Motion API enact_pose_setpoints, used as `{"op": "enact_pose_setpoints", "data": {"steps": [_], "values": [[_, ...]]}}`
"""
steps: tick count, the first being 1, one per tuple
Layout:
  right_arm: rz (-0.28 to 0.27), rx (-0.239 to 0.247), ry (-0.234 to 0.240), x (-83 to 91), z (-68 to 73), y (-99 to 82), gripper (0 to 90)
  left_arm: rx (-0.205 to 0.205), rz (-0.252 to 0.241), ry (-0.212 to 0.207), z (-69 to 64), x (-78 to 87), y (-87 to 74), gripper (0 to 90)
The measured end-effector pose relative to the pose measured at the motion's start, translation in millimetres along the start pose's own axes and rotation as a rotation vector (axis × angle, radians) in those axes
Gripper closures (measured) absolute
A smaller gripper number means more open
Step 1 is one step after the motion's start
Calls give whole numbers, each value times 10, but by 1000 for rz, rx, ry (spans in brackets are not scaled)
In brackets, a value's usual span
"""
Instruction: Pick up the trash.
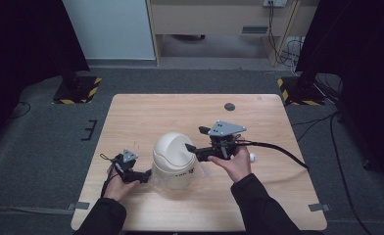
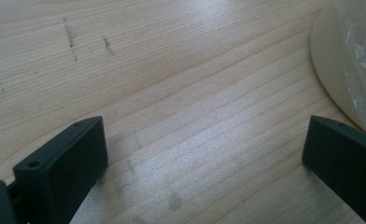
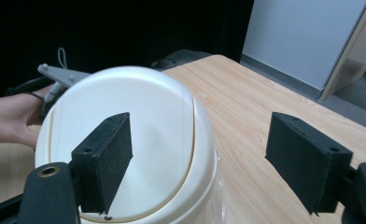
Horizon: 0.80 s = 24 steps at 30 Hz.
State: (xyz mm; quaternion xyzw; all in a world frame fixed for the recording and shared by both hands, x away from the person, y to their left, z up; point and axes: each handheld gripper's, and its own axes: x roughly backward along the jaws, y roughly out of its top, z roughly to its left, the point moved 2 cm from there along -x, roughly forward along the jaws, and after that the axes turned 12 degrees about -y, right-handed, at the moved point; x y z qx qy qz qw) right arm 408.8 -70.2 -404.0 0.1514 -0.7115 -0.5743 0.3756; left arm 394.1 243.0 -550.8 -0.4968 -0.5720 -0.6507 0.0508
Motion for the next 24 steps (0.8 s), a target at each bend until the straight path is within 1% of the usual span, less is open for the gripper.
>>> {"op": "enact_pose_setpoints", "data": {"steps": [2, 4, 8, 12, 17, 24], "values": [[19, 13, 2, -35, 24, -38, 233, 0, 0, 0, 0, 0, 0, 0], [25, 17, 1, -42, 28, -47, 236, 0, 0, 0, 0, 0, 0, 0], [50, 32, -8, -77, 40, -100, 251, 0, 0, 0, 0, 0, 0, 0], [57, 26, -10, -93, 42, -122, 255, 0, 0, 0, 0, 0, 0, 0], [91, 41, -15, -159, 46, -185, 253, 0, 0, 0, 0, 0, 0, 0], [114, 23, -14, -245, 53, -211, 253, 0, 0, 0, 0, 0, 0, 0]]}}
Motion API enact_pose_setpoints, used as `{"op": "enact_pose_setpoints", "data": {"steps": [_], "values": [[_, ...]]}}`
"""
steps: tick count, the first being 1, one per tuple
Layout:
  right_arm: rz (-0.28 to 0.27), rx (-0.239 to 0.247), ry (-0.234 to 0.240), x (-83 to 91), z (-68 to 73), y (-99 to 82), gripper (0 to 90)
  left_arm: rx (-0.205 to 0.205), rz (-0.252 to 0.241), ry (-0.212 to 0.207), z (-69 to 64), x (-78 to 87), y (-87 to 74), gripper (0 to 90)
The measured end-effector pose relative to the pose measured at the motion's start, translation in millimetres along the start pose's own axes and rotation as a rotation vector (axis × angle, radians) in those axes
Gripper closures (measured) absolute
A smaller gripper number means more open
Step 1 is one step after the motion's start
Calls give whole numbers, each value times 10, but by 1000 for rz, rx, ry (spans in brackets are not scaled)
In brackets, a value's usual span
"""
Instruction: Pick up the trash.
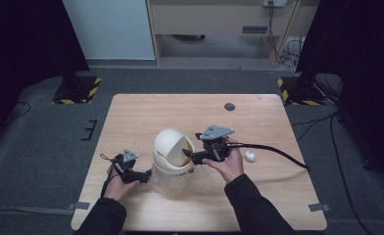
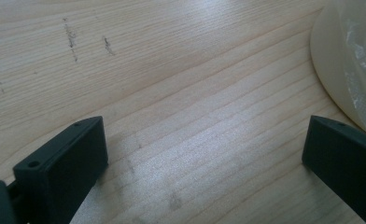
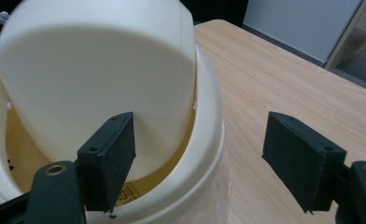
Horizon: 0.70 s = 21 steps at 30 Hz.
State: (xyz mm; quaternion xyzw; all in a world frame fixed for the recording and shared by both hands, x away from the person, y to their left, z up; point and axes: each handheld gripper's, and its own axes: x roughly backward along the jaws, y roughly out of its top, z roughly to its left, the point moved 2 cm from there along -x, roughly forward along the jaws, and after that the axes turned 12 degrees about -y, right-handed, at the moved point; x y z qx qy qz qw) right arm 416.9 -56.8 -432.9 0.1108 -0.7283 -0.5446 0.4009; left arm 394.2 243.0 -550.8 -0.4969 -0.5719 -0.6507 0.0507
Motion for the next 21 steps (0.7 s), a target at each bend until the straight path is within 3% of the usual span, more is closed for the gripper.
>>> {"op": "enact_pose_setpoints", "data": {"steps": [12, 21], "values": [[39, -13, -4, -131, -1, -22, 265, 0, 0, 0, 0, 0, 0, 0], [35, -23, -1, -135, 3, -19, 272, 0, 0, 0, 0, 0, 0, 0]]}}
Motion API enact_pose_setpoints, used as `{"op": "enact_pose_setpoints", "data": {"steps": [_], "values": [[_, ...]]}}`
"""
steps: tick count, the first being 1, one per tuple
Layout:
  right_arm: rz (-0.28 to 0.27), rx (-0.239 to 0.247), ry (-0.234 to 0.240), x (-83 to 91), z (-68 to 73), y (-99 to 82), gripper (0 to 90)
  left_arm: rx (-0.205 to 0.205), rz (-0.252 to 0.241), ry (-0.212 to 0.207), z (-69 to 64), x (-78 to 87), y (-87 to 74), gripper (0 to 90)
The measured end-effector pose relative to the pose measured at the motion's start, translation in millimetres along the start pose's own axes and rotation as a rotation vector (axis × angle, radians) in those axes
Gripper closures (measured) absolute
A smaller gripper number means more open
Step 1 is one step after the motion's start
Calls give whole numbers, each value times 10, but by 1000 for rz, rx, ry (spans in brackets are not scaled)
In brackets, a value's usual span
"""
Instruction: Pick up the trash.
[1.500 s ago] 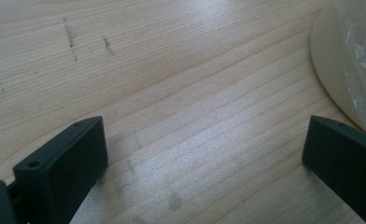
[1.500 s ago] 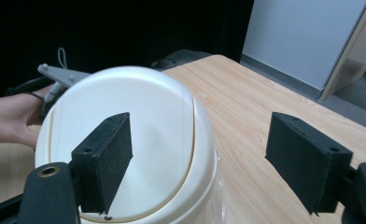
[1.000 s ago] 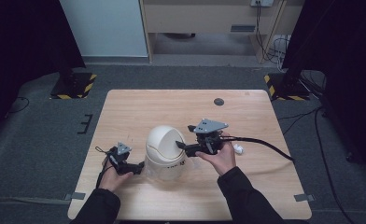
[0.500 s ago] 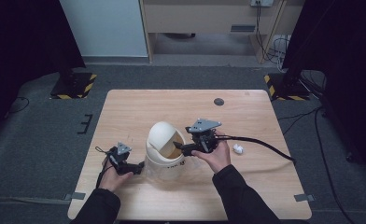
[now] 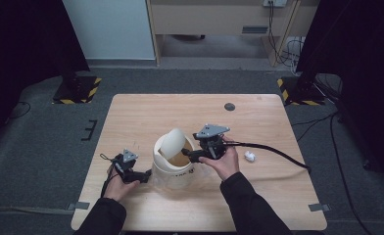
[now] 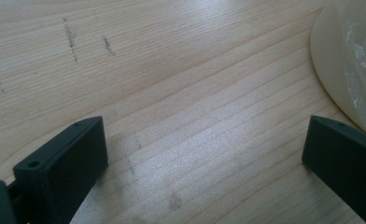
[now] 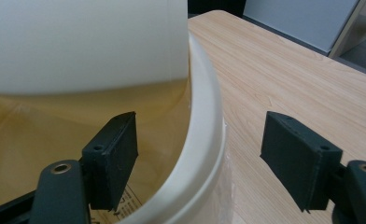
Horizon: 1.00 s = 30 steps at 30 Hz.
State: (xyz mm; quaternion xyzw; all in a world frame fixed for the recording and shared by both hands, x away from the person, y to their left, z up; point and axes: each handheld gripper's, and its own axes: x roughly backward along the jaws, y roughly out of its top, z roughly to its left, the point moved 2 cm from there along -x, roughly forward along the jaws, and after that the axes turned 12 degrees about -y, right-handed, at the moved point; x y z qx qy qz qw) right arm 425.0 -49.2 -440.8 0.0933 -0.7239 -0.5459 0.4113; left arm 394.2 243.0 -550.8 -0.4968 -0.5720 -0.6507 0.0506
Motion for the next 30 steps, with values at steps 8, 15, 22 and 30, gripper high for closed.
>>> {"op": "enact_pose_setpoints", "data": {"steps": [8, 15, 22, 30], "values": [[-42, -4, -13, 260, -109, 59, 272, 0, 0, 0, 0, 0, 0, 0], [-94, -30, -52, 566, -319, 99, 271, 0, 0, 0, 0, 0, 0, 0], [-111, -56, -100, 835, -551, 23, 279, 2, -2, 1, -4, -2, 0, 0], [-70, -74, -172, 1025, -858, -238, 285, 2, -2, 1, -5, -2, 0, 0]]}}
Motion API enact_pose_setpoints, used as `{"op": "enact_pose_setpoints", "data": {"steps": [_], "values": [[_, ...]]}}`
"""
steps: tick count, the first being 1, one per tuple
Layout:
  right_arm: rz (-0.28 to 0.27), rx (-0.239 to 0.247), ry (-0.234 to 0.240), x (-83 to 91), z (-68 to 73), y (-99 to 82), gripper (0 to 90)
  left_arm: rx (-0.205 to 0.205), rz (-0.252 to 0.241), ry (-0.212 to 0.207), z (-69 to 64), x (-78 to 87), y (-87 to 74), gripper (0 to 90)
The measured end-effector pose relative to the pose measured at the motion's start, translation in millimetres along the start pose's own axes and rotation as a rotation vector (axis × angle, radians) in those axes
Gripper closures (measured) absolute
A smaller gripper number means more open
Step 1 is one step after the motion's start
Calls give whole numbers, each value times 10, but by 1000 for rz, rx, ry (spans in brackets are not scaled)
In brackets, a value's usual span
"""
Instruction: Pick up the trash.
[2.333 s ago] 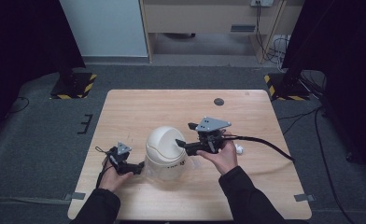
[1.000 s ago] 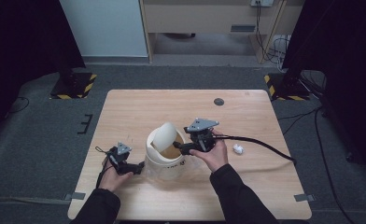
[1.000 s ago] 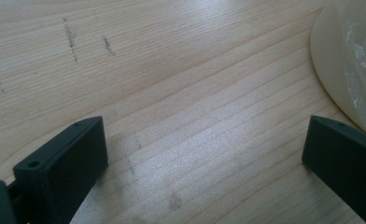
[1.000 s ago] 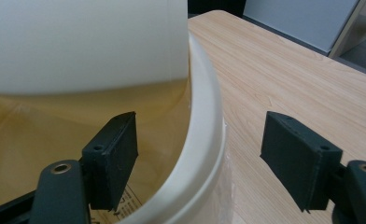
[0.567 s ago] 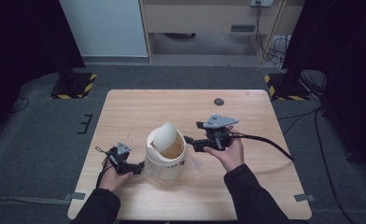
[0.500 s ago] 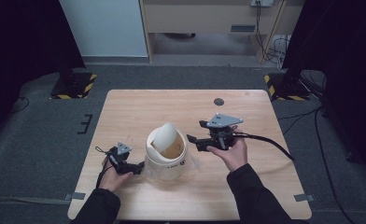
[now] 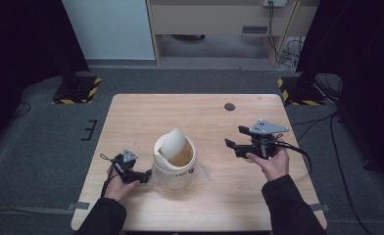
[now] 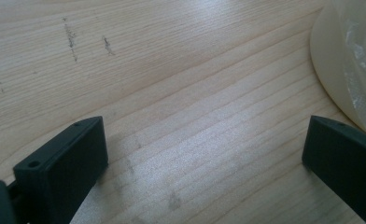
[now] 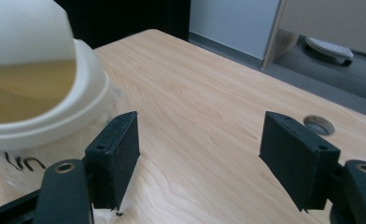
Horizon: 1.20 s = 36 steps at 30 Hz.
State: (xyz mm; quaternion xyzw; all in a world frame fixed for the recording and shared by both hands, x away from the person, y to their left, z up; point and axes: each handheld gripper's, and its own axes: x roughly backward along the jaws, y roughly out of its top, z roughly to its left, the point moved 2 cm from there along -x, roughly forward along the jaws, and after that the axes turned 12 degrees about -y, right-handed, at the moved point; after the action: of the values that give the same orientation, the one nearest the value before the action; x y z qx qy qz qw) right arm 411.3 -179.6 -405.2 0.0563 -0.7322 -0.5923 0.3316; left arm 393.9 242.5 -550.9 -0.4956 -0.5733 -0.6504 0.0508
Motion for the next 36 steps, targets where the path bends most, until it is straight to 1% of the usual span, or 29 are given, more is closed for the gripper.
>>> {"op": "enact_pose_setpoints", "data": {"steps": [1, 2, 3, 4, 6, 7, 8, 9, 11, 13, 19, 20, 21, 22, 25, 26, 27, 30, 33, 34, 36], "values": [[0, 0, 0, 0, 0, 0, 285, 0, 0, 0, 0, 0, 0, 0], [3, -8, -6, 3, -29, -37, 285, 0, 0, 0, 0, 0, 0, 0], [16, -17, -17, 5, -93, -126, 287, 0, 0, 0, 0, 0, 0, 0], [16, -17, -17, 5, -93, -126, 287, 0, 0, 0, 0, 0, 0, 0], [27, -21, -29, -5, -136, -201, 294, 0, 0, 0, 0, 0, 0, 0], [41, -19, -35, -16, -158, -243, 294, 0, 0, 0, 0, 0, 0, 0], [72, -9, -52, -36, -204, -322, 298, 1, 0, 0, -3, 0, -1, 0], [72, -9, -52, -36, -204, -322, 298, 1, 0, 0, -3, 0, -1, 0], [101, -4, -73, -57, -262, -400, 305, 0, 1, 1, -4, 0, -1, 0], [130, -9, -90, -72, -335, -491, 310, 0, 1, 0, -4, 1, -1, 0], [184, -41, -133, -108, -503, -699, 303, -1, 1, 0, -4, 1, -1, 0], [206, -32, -151, -131, -548, -762, 300, -1, 1, 0, -4, 1, -1, 0], [211, -33, -163, -145, -566, -794, 300, -1, 1, 0, -4, 1, -1, 0], [211, -33, -163, -145, -566, -794, 300, 0, 1, 0, -4, 1, -1, 0], [240, -30, -183, -188, -611, -881, 298, 0, 1, 0, -4, 1, -1, 0], [247, -20, -193, -206, -627, -910, 292, 0, 1, 0, -4, 1, -1, 0], [273, -8, -193, -227, -638, -940, 300, 0, 1, 0, -4, 0, -1, 0], [275, -8, -199, -241, -637, -958, 296, 0, 1, 0, -4, 1, -1, 0], [267, -6, -180, -268, -626, -978, 297, 0, 1, 0, -4, 1, -1, 0], [273, -10, -169, -287, -614, -999, 296, -1, 1, 0, -4, 1, -1, 0], [296, -9, -164, -322, -598, -1041, 299, 0, 1, 0, -4, 1, -1, 0]]}}
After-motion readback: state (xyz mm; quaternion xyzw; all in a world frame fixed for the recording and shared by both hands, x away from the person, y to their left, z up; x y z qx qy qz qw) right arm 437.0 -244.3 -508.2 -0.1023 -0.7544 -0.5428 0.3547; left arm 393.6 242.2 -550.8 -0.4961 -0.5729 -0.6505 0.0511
